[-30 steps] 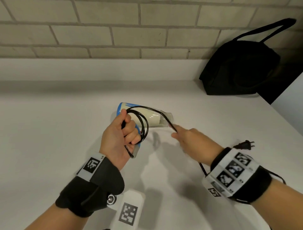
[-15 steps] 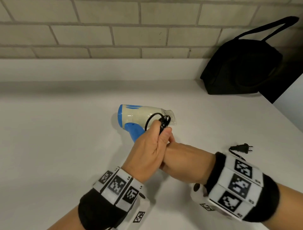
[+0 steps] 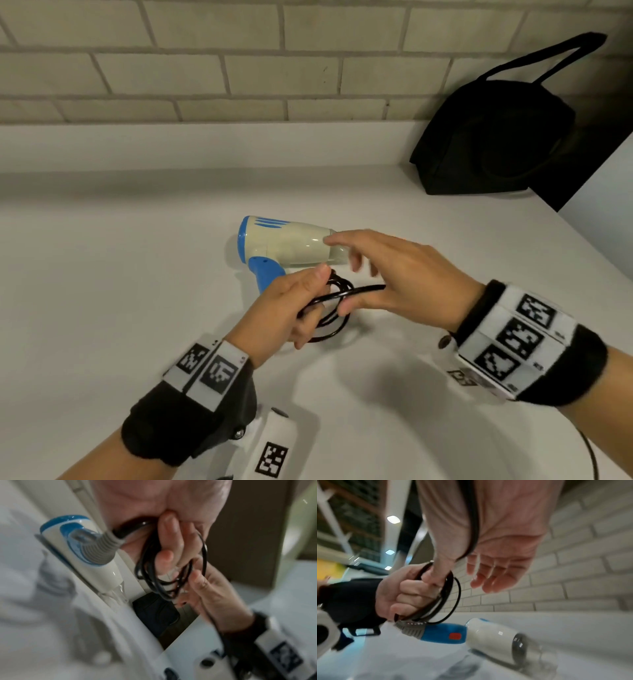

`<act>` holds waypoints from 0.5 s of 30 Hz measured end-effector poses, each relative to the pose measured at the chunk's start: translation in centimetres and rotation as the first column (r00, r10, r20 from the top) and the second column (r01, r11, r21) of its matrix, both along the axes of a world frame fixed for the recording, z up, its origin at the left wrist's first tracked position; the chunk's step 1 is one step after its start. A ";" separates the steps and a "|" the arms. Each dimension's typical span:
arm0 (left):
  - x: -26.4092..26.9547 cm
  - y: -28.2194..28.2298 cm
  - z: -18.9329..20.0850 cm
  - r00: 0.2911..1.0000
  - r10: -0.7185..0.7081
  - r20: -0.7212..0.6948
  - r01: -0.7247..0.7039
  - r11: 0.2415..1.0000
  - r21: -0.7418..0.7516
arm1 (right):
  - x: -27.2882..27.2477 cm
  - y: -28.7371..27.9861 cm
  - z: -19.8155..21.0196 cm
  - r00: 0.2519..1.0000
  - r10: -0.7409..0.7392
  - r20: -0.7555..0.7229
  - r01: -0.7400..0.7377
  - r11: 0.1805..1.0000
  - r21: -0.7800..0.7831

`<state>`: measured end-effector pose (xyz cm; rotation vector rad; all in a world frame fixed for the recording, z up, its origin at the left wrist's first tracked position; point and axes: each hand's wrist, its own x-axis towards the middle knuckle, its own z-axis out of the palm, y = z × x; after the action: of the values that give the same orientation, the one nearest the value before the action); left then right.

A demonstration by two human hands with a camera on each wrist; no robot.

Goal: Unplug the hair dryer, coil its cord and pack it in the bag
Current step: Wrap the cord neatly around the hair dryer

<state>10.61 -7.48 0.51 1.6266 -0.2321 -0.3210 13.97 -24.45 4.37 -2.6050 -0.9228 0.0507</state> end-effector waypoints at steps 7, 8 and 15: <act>1.0 0.9 -0.4 0.992 -0.068 -0.111 0.035 0.960 -0.277 | 1.2 2.4 -3.2 0.798 0.219 -0.561 0.162 0.819 0.550; 1.0 0.8 -0.6 0.990 -0.038 -0.135 0.001 0.966 -0.260 | 1.3 2.5 -3.4 0.782 0.207 -0.588 0.204 0.806 0.556; 0.8 -0.5 0.2 0.946 0.051 -0.321 -0.163 0.929 -0.331 | 1.0 3.2 -3.8 0.773 0.166 -0.613 0.320 0.732 0.601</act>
<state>11.43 -8.03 0.73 1.2066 0.0390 -0.4174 14.94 -21.30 0.57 -1.7190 -0.4331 0.4562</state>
